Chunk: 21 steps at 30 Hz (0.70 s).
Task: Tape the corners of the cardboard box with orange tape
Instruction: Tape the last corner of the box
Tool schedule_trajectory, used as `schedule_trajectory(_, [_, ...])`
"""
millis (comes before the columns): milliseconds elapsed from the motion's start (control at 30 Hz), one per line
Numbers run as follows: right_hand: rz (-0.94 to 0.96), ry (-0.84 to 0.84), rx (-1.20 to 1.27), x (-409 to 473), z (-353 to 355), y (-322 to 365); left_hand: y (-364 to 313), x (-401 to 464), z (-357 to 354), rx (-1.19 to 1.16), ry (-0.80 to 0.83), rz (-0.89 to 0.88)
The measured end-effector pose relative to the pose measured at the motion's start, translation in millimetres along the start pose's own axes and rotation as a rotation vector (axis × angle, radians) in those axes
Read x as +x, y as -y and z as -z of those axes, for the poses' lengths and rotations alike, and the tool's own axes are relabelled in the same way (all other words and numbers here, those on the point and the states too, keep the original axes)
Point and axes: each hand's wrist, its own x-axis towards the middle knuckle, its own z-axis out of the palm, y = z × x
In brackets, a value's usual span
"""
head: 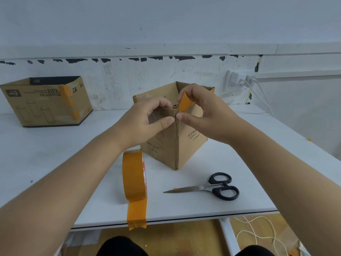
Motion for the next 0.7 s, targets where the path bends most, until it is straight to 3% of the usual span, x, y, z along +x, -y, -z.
schedule_trajectory(700, [0.043, 0.009, -0.164, -10.4, -8.2, -6.7, 5.7, -1.3, -5.2, 0.117, -0.013, -0.036])
